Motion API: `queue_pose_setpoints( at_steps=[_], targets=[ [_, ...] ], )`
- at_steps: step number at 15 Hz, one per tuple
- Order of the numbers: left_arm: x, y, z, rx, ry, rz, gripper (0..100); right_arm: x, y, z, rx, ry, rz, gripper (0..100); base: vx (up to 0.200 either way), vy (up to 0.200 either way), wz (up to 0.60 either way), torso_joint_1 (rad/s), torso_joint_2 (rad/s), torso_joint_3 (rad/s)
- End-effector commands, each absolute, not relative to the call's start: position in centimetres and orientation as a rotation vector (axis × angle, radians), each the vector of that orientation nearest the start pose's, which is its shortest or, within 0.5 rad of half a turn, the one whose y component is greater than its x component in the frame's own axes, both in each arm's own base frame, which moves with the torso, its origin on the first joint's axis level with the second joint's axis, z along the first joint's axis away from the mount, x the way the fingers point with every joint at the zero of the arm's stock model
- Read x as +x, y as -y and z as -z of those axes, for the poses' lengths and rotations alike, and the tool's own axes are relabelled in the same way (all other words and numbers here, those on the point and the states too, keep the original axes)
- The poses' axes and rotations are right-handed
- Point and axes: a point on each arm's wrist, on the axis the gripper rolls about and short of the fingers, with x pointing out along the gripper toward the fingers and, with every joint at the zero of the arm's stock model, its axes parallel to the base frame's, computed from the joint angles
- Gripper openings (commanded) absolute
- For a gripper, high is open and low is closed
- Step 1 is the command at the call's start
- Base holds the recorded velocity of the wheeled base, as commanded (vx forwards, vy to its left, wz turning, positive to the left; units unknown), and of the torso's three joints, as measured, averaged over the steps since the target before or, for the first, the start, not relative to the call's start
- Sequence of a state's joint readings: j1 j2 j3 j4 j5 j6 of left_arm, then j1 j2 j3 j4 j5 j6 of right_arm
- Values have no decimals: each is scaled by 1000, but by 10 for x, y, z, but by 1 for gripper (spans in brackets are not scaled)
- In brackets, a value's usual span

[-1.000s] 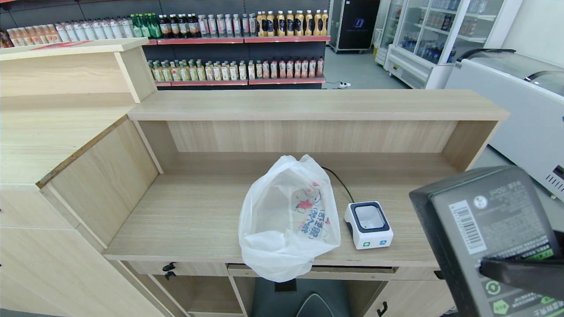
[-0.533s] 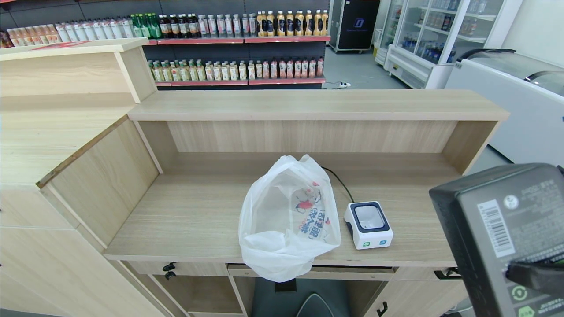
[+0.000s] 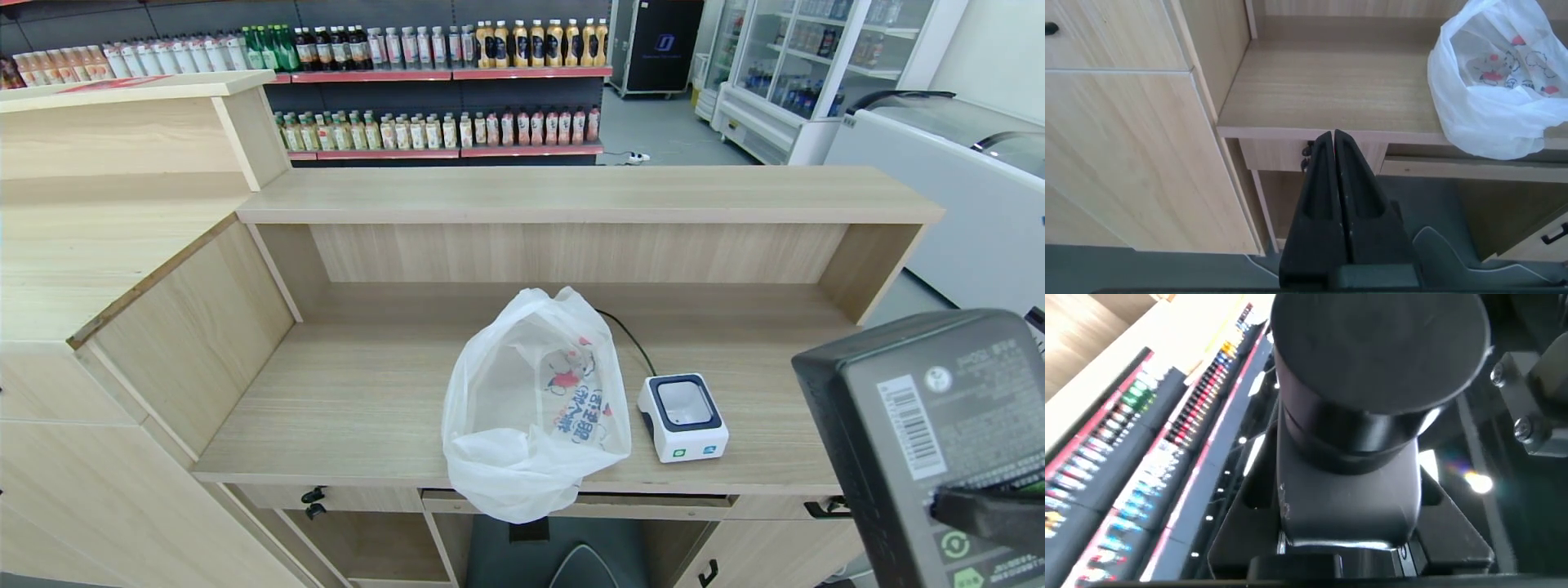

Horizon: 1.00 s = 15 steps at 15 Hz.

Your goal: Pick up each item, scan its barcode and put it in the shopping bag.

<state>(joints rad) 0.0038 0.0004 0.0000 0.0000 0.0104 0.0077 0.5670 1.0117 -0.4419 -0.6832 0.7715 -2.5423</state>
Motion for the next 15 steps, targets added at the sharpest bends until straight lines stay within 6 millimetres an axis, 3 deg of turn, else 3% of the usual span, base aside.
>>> queue_pose_setpoints(
  at_steps=[1,2,3,4,6,8,9,11,12,13,15],
  targets=[
    [-23,0,-75,8,0,-15,0,101,-79,-234,-2048,1603,-399,0,0,0,0,0,0,0],
    [-23,0,-75,8,0,-15,0,104,-76,-234,-2037,1521,-424,0,0,0,0,0,0,0],
    [-23,0,-75,8,0,-15,0,115,-65,-231,-1970,1179,-483,0,0,0,0,0,0,0],
    [-23,0,-75,8,0,-15,0,119,-53,-233,-1898,1002,-467,0,0,0,0,0,0,0],
    [-23,0,-75,8,0,-15,0,125,-24,-247,-1791,730,-296,0,0,0,0,0,0,0],
    [-23,0,-75,8,0,-15,0,130,-6,-246,-1664,495,-186,0,0,0,0,0,0,0],
    [-23,0,-75,8,0,-15,0,134,6,-245,-1465,283,-47,0,0,0,0,0,0,0],
    [-23,0,-75,8,0,-15,0,139,9,-240,-1278,192,-12,0,0,0,0,0,0,0],
    [-23,0,-75,8,0,-15,0,152,13,-235,-1041,158,-16,0,0,0,0,0,0,0],
    [-23,0,-75,8,0,-15,0,169,20,-230,-890,160,11,0,0,0,0,0,0,0],
    [-23,0,-75,8,0,-15,0,175,40,-217,-669,77,77,0,0,0,0,0,0,0]
  ],
)
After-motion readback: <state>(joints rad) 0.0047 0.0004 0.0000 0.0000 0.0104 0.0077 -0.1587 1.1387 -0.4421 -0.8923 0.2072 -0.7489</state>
